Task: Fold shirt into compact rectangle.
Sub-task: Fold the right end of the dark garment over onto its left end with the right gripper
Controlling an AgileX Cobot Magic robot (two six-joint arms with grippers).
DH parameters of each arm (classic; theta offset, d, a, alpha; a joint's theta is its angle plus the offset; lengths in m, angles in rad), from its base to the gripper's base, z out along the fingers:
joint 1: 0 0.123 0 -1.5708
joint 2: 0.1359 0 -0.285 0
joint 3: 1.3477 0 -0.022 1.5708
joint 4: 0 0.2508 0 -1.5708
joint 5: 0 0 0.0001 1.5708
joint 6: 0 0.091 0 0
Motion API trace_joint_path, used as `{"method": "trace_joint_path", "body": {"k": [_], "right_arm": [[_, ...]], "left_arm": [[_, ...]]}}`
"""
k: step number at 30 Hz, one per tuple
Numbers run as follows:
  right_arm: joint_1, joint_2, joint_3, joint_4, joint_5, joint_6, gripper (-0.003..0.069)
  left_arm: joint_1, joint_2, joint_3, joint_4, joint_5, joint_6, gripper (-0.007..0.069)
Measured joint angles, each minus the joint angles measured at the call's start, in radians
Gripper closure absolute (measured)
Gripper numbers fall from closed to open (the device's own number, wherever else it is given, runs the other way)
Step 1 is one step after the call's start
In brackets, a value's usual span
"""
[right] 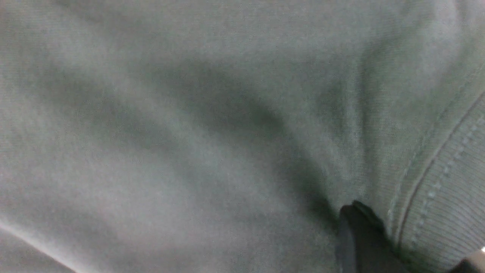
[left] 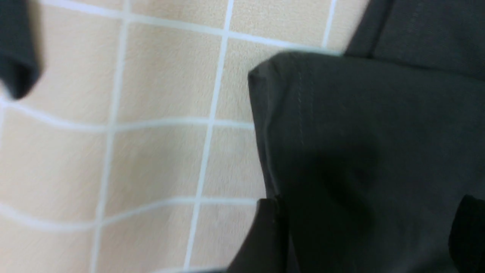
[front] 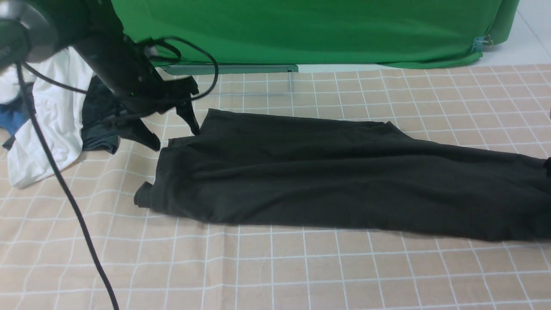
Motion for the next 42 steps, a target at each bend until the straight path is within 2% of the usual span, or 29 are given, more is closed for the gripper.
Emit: {"method": "trace_joint_path", "body": {"k": [3,6,9,12,14,16,24,33,36,42], "right_arm": [[0.0,0.0,0.0,-0.001,-0.003,0.0,0.0554],[0.0,0.0,0.0,-0.001,-0.003,0.006,0.0554],[0.0,0.0,0.0,-0.001,-0.003,0.006,0.0554],[0.0,0.0,0.0,-0.001,-0.003,0.006,0.0554],[0.0,0.0,0.0,-0.001,-0.003,0.006,0.0554],[0.0,0.0,0.0,-0.001,-0.003,0.006,0.0554],[0.0,0.0,0.0,-0.001,-0.004,0.006,0.0554],[0.0,0.0,0.0,0.0,-0.008,0.006,0.0554],[0.0,0.0,0.0,0.0,-0.018,0.006,0.0554],[0.0,0.0,0.0,-0.001,-0.022,0.013,0.0554]], "left_arm": [[0.0,0.051,0.001,-0.043,-0.023,0.031,0.0056],[0.0,0.086,0.001,-0.069,-0.051,0.044,0.0134],[0.001,0.091,0.001,-0.08,-0.07,0.066,0.0277],[0.005,0.095,-0.004,-0.084,-0.084,0.081,0.0473],[0.008,0.095,-0.021,-0.085,-0.086,0.084,0.0565],[0.009,0.092,-0.045,-0.083,-0.086,0.086,0.0594],[0.01,0.087,-0.167,-0.084,-0.112,0.101,0.0602],[0.008,0.105,-0.179,-0.085,-0.203,0.139,0.0593],[0.006,0.124,-0.179,-0.085,-0.21,0.142,0.0546],[0.006,0.121,-0.182,-0.049,-0.179,0.142,0.032]]}}
